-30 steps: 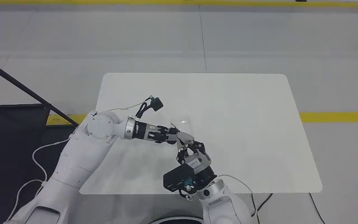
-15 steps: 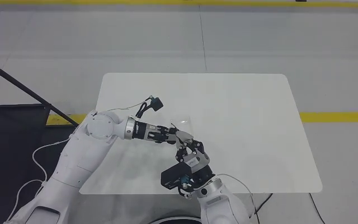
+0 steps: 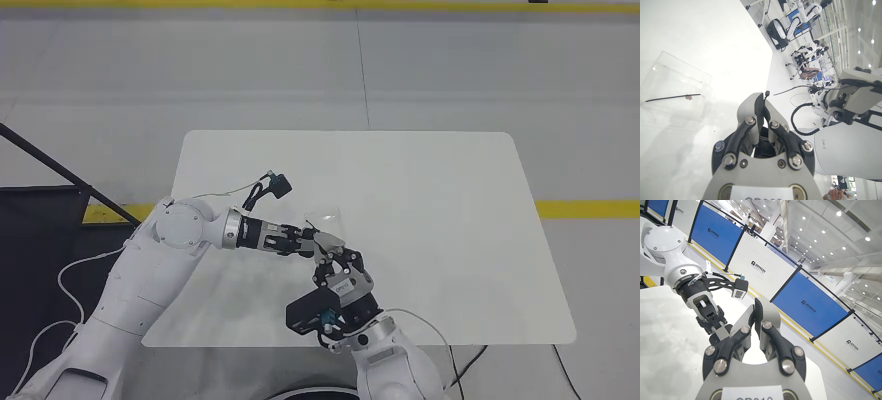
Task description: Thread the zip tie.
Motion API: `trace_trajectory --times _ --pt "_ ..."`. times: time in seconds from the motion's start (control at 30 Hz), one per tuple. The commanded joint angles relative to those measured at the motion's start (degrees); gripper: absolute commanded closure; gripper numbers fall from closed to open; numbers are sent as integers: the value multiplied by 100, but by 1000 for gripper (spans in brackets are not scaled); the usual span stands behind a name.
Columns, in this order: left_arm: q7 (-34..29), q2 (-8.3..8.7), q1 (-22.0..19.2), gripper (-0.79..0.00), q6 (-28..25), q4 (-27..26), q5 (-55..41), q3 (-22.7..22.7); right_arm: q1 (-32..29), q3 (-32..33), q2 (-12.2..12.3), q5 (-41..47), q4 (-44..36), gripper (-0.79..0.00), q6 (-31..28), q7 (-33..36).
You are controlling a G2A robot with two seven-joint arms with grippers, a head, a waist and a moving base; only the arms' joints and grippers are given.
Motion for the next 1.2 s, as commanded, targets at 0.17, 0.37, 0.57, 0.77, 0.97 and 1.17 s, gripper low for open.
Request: trace_trajectory --times 0.17,0.37,0.57,0.77,0.97,1.17 --pt "0 0 0 0 0 0 0 0 57 -24 -5 21 48 0 10 35" --pt "0 0 0 0 0 0 0 0 110 -29 -12 51 92 0 34 90" --pt "0 0 0 0 0 0 0 0 100 -15 -8 55 81 0 80 75" --pt "0 0 0 0 0 0 0 0 92 -11 -3 55 78 0 83 66" --pt "0 0 0 0 0 0 0 0 91 -9 -1 58 79 0 111 50" --pt "0 0 0 0 0 0 0 0 92 -16 0 47 86 0 155 49"
